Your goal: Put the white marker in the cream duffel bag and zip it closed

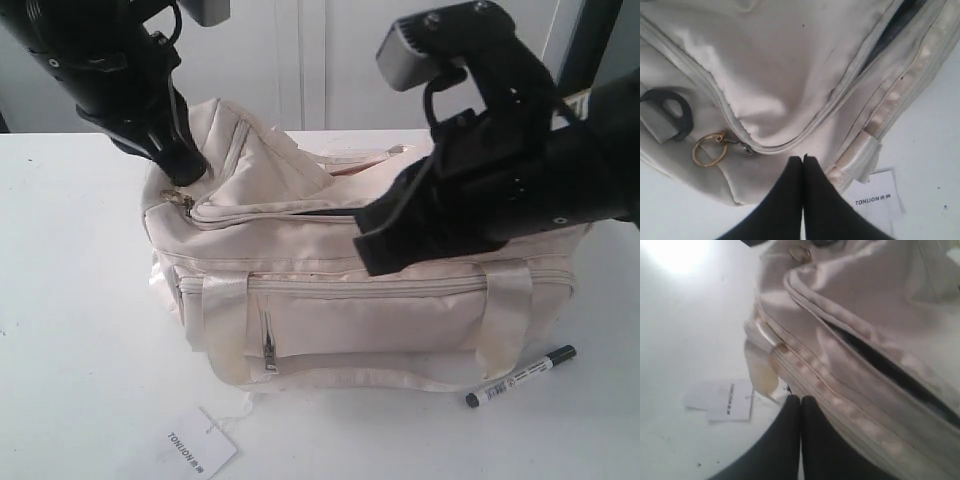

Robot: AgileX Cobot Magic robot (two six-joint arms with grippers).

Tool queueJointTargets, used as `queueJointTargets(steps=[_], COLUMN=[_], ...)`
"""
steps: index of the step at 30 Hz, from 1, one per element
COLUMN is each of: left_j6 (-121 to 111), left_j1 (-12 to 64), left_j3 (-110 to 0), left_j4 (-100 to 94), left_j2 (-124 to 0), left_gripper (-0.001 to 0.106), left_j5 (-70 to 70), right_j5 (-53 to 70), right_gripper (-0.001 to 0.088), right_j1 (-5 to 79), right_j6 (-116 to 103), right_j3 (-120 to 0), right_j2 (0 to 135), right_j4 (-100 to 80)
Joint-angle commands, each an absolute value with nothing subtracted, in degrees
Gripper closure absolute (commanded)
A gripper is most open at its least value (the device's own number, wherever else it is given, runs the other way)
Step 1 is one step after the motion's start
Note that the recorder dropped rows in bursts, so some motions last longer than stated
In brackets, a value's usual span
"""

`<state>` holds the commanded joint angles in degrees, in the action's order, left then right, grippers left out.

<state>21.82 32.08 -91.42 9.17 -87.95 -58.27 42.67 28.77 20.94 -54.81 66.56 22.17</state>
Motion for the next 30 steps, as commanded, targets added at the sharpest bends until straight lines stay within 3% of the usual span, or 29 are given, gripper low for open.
queueJointTargets(steps=[18,30], left_j6=[43.32,63.05], left_j1=[32.18,32.28], left_j3=[-91.42,-91.42], left_j4=[25.49,38.34], left_j2=[-88.72,-94.22], left_gripper=[0.105,0.105], left_j5=[-50.53,-50.15], right_j5=[47.21,47.32], right_gripper=[0.0868,0.0868], right_j1=[11.96,10.65], right_j6=[16.63,16.63], right_j3=[-54.81,-54.81], right_j2=[66.56,66.56], right_j4=[17.3,18.3])
